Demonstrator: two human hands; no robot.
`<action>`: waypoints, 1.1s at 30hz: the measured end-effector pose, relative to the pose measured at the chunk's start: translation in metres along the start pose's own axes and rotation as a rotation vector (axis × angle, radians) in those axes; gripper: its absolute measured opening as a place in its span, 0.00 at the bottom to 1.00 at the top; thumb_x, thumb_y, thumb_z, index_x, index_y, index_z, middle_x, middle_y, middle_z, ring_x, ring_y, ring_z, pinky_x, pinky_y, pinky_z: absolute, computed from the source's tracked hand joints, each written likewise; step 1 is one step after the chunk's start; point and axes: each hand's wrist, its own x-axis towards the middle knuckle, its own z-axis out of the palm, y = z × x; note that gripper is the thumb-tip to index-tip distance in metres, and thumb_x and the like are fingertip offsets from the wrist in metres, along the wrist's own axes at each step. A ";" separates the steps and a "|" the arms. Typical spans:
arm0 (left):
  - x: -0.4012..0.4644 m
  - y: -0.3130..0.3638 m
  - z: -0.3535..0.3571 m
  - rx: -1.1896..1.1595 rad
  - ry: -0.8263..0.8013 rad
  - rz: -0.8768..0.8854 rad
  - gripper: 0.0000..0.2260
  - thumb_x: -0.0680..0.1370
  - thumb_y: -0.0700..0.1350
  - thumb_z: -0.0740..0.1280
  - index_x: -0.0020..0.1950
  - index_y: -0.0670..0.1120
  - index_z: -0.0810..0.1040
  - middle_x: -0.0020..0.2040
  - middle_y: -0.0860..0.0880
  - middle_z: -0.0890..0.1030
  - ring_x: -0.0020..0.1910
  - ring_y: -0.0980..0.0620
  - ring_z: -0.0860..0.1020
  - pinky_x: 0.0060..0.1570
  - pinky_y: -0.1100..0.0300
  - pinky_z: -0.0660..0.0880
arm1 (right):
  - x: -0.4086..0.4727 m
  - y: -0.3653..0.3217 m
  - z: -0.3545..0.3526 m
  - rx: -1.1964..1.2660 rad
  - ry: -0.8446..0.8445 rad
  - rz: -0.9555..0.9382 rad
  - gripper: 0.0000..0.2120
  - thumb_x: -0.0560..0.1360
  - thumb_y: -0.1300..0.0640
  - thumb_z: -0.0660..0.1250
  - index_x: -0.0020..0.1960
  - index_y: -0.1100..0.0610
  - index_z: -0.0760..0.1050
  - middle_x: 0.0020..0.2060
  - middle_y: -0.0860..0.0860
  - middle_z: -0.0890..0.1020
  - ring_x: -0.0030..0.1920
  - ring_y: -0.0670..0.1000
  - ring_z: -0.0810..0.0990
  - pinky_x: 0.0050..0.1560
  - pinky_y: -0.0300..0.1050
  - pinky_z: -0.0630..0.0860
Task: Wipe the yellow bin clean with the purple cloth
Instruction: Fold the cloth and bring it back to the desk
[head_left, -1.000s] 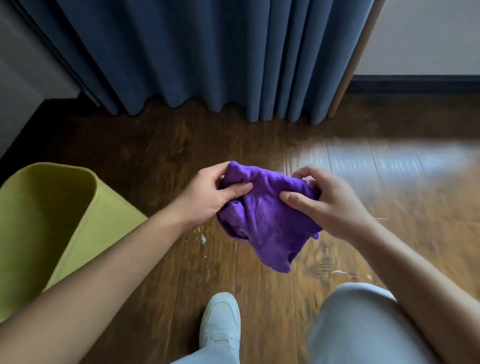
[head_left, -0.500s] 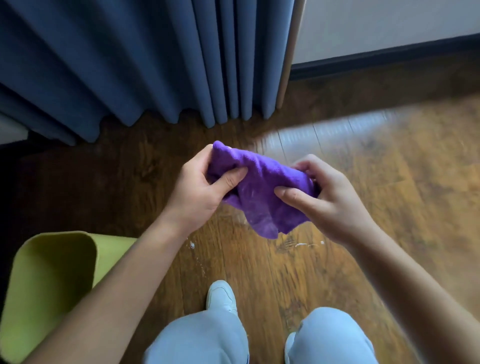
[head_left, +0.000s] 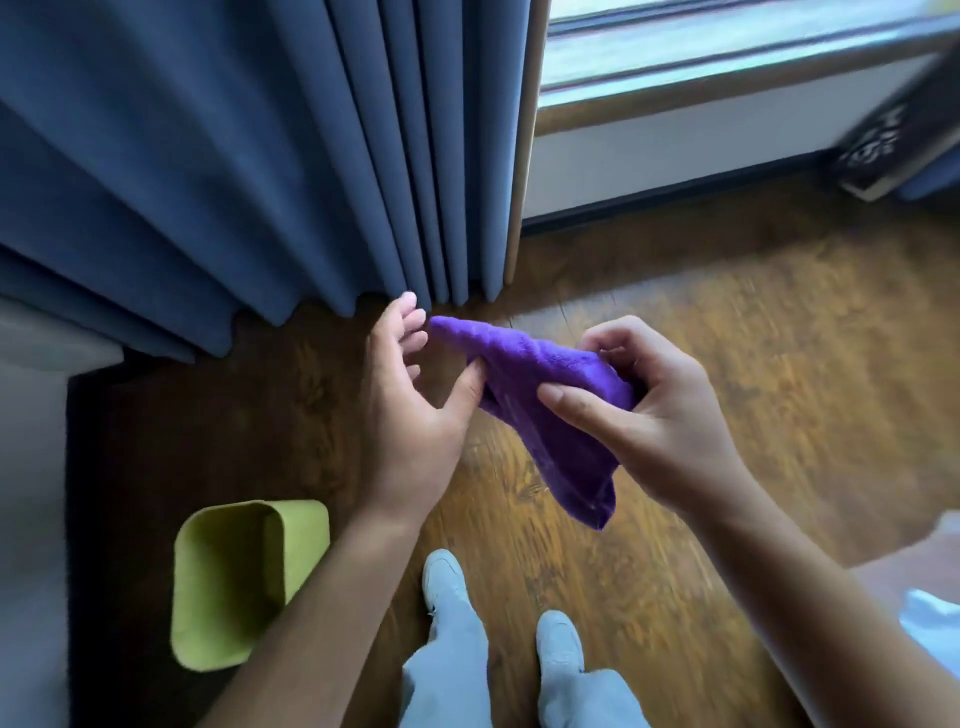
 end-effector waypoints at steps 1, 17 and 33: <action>-0.001 0.025 -0.009 0.027 0.035 0.065 0.28 0.77 0.46 0.75 0.75 0.46 0.70 0.67 0.51 0.75 0.66 0.56 0.75 0.65 0.58 0.74 | 0.002 -0.024 -0.004 -0.017 0.001 -0.021 0.13 0.72 0.55 0.81 0.47 0.50 0.77 0.38 0.40 0.80 0.36 0.41 0.77 0.39 0.33 0.72; -0.058 0.230 -0.098 -0.170 -0.277 0.148 0.35 0.73 0.55 0.77 0.76 0.52 0.68 0.66 0.54 0.79 0.64 0.53 0.79 0.61 0.48 0.79 | -0.034 -0.233 -0.040 0.249 -0.010 -0.073 0.12 0.84 0.55 0.62 0.55 0.55 0.85 0.44 0.51 0.87 0.44 0.48 0.82 0.44 0.47 0.79; -0.097 0.326 -0.081 -0.319 0.002 0.220 0.08 0.80 0.40 0.71 0.58 0.41 0.80 0.48 0.52 0.85 0.50 0.54 0.83 0.56 0.58 0.77 | -0.031 -0.253 -0.151 0.040 -0.055 -0.241 0.16 0.75 0.50 0.72 0.61 0.52 0.82 0.53 0.50 0.87 0.55 0.51 0.86 0.59 0.61 0.81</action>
